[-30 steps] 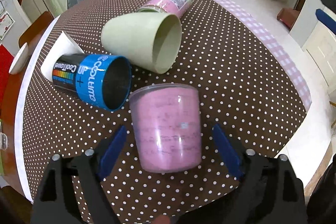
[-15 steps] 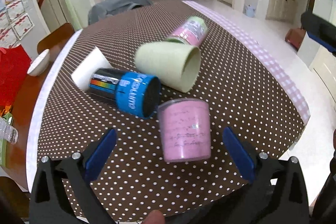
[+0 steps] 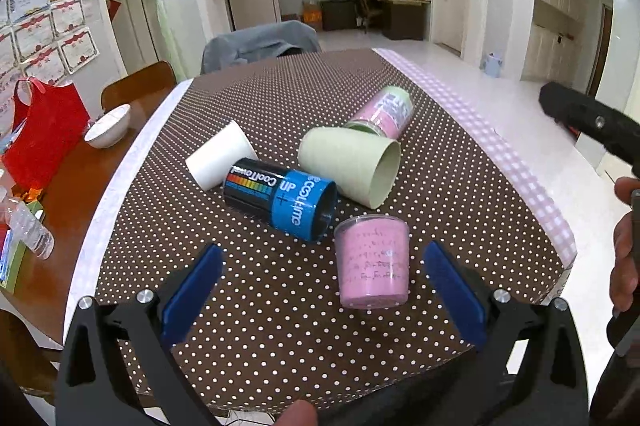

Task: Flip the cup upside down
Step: 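Open the left tool to release the pink cup and withdraw, then move the right tool toward the pink cup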

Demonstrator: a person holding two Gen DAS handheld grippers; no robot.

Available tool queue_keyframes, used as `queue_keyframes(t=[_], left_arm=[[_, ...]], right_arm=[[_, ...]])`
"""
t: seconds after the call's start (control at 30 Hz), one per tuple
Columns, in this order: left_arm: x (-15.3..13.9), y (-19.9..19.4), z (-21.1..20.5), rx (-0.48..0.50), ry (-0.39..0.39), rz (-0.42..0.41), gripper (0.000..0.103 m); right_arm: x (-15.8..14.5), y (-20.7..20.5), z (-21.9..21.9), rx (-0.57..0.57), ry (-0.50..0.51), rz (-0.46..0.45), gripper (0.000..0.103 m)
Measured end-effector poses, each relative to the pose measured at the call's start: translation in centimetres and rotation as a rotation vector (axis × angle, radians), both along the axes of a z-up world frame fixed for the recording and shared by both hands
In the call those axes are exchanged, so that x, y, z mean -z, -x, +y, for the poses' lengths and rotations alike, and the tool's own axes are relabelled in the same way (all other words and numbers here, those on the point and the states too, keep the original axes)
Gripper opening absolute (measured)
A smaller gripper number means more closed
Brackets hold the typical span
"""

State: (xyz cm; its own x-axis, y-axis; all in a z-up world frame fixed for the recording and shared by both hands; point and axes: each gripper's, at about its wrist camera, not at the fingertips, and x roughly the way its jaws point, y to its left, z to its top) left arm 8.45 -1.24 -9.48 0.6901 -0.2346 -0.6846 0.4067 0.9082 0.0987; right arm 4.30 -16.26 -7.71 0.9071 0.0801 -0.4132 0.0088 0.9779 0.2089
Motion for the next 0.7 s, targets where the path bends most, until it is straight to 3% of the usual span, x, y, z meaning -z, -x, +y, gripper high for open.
queue_keyframes(t=[0.7], left_arm=[[-4.2, 3.0, 3.4, -0.127, 0.082, -0.181, 0.099]], right_arm=[[-1.6, -0.1, 2.6, -0.091, 0.03, -0.076, 0.097]])
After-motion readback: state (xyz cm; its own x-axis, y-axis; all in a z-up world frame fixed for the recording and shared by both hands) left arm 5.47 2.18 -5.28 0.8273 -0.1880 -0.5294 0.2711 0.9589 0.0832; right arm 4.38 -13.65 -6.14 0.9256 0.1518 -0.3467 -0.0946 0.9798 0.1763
